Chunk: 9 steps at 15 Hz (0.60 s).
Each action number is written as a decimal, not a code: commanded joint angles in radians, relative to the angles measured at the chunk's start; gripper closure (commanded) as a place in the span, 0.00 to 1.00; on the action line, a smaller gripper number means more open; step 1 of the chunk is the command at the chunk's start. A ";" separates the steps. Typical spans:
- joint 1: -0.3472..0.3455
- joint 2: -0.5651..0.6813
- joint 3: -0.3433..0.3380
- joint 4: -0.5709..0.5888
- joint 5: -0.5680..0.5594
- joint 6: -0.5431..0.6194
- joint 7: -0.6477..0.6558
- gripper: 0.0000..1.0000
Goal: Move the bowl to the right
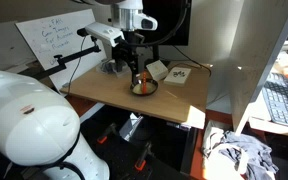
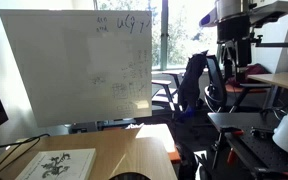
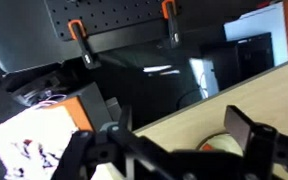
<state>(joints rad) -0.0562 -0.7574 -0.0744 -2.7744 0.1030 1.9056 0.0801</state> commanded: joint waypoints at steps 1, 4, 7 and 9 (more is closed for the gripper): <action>-0.012 0.001 0.011 0.002 0.007 -0.003 -0.007 0.00; -0.012 0.001 0.011 0.002 0.007 -0.003 -0.007 0.00; -0.001 0.074 0.003 0.023 0.064 0.062 0.019 0.00; 0.014 0.183 0.010 0.048 0.130 0.178 0.032 0.00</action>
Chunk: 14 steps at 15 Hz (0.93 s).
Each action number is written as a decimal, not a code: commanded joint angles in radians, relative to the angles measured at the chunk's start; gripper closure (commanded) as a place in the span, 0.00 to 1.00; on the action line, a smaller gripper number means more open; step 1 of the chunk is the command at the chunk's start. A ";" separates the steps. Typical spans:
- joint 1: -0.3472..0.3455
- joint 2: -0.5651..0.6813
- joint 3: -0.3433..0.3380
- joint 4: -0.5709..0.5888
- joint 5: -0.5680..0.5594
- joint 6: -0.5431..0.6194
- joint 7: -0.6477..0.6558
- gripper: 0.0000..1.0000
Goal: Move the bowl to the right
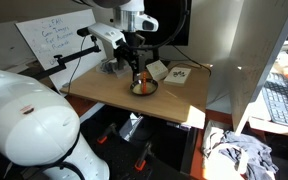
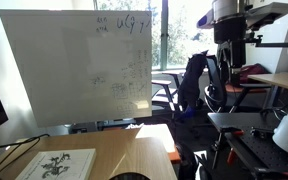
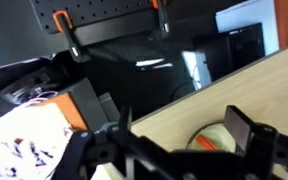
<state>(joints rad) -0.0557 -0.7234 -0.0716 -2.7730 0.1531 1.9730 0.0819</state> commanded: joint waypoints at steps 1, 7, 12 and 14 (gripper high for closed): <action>0.021 0.205 0.011 0.057 0.111 0.182 0.029 0.00; 0.145 0.665 -0.044 0.269 0.419 0.395 -0.291 0.00; 0.062 1.072 0.037 0.592 0.594 0.380 -0.292 0.00; 0.026 1.205 0.064 0.702 0.578 0.368 -0.264 0.00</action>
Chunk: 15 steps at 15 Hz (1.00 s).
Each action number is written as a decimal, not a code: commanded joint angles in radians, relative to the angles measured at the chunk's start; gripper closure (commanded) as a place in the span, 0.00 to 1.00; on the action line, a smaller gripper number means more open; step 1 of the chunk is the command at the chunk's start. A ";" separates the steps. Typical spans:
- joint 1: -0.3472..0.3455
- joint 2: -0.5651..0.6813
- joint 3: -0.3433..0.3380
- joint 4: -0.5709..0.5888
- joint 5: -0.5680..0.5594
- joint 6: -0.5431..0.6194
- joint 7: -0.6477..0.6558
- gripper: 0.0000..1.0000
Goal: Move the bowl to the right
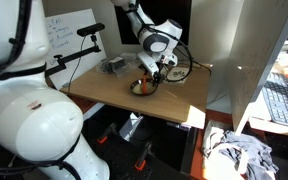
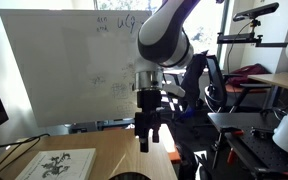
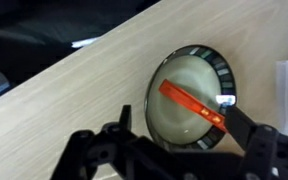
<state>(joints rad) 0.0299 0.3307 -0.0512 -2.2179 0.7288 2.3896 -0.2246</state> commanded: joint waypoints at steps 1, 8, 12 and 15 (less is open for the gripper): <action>-0.076 0.207 0.059 0.194 -0.003 -0.054 0.051 0.00; -0.166 0.411 0.154 0.379 -0.040 -0.162 0.005 0.00; -0.177 0.446 0.161 0.379 -0.091 -0.134 -0.020 0.19; -0.191 0.463 0.196 0.393 -0.072 -0.109 -0.076 0.45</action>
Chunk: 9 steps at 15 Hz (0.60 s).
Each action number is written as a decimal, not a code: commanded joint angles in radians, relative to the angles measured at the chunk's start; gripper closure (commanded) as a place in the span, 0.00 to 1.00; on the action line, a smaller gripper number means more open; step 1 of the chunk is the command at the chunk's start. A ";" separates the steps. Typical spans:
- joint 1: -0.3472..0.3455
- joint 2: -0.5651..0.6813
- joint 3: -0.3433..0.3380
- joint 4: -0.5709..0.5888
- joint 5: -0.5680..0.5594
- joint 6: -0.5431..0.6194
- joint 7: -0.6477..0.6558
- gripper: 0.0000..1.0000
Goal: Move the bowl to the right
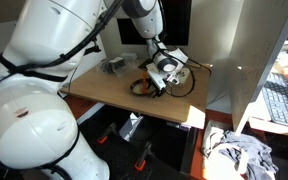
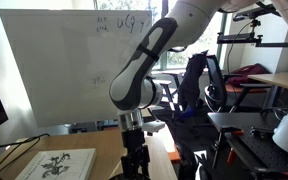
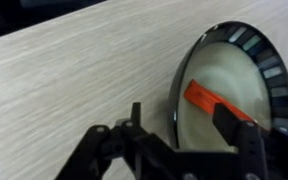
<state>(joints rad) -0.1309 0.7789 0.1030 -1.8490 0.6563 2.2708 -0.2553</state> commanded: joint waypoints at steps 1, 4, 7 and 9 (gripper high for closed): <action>-0.032 0.016 0.050 0.028 0.003 0.013 -0.052 0.51; -0.029 0.010 0.054 0.031 0.000 0.027 -0.038 0.74; -0.028 0.010 0.046 0.030 -0.007 0.037 -0.022 0.98; -0.027 0.009 0.041 0.029 -0.016 0.037 -0.012 1.00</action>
<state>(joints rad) -0.1480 0.7861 0.1351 -1.8238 0.6547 2.2963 -0.2764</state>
